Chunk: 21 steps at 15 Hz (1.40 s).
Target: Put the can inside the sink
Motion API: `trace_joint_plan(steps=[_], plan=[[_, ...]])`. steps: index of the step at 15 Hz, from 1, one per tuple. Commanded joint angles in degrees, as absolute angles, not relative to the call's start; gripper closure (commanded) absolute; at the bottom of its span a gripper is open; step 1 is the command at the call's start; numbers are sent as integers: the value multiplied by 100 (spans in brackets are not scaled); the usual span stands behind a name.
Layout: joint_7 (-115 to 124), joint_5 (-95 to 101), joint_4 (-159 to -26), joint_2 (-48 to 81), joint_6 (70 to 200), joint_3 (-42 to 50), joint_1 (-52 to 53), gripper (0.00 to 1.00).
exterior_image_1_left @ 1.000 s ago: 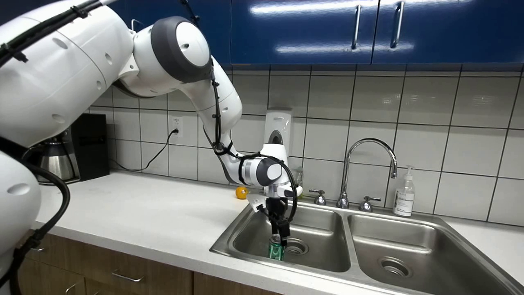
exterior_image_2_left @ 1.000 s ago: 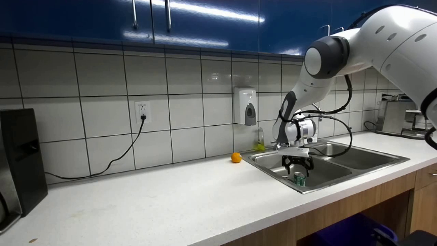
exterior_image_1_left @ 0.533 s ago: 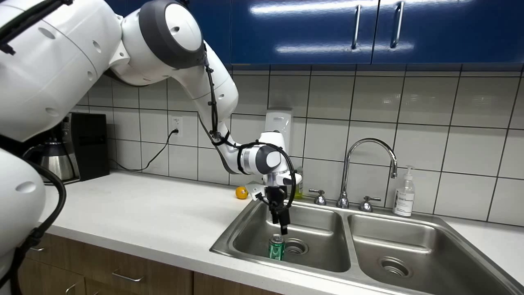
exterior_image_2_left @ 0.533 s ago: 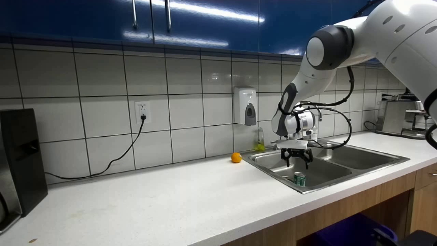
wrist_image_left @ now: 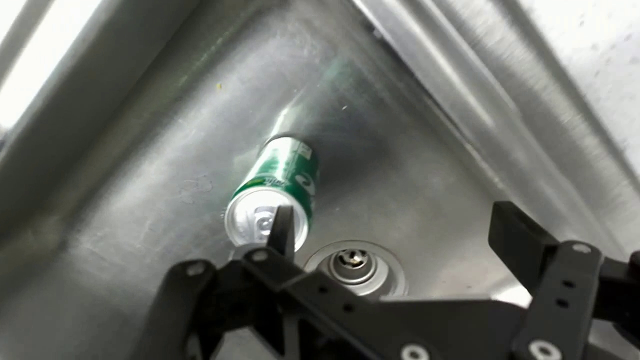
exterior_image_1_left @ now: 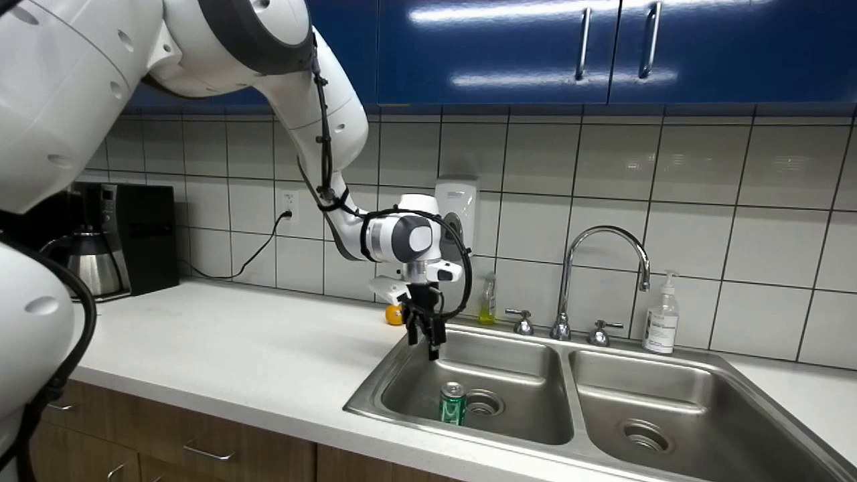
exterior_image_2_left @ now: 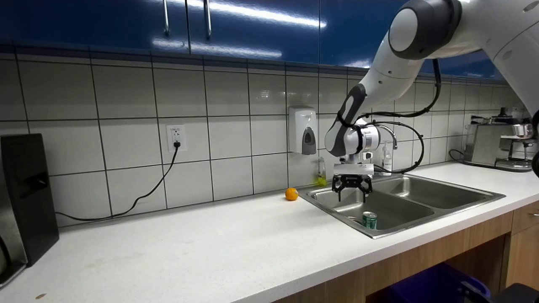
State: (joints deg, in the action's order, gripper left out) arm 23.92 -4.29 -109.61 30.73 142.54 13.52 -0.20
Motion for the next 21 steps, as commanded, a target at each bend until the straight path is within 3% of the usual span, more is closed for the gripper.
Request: trace_joint_plan(steps=[1, 8, 21], plan=[[1394, -600, -11433, 2440, 13950, 800, -322, 0], [185, -623, -12167, 1638, 13522, 445, -384, 0], [166, -512, -14015, -406, 13296, 421, -261, 0]])
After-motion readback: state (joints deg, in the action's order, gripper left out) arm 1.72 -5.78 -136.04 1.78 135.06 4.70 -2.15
